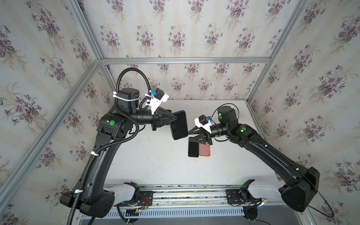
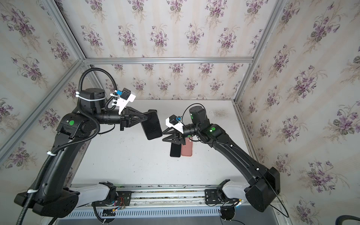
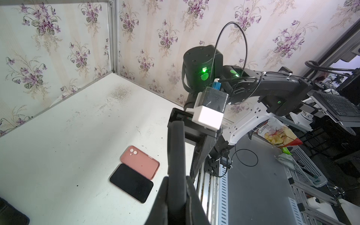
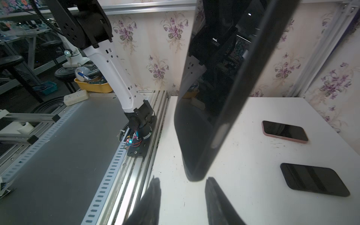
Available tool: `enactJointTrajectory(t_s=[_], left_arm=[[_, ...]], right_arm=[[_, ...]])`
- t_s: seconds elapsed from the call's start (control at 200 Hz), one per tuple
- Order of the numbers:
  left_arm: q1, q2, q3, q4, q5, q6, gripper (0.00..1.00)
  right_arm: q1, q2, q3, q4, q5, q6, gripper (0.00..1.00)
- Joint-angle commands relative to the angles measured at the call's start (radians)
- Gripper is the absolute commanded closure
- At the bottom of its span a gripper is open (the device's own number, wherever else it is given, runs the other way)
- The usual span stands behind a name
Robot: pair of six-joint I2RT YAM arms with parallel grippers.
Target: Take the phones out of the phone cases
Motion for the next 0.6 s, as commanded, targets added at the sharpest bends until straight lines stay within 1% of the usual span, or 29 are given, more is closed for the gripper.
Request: enactJointTrajectory(t_s=[0.0,0.325,0.595], left_arm=[[-0.003,0.001,0.012,0.021,0.033,0.021,0.95],[-0.008,0.000,0.008,0.021,0.047,0.028,0.95],[-0.013,0.006,0.014,0.021,0.050,0.033,0.94]], right_arm=[[0.005,0.010,0.016,0.032,-0.010,0.007,0.60],[0.017,0.024,0.020,0.042,-0.017,0.009,0.64],[0.017,0.030,0.031,0.011,-0.019,-0.019,0.69]])
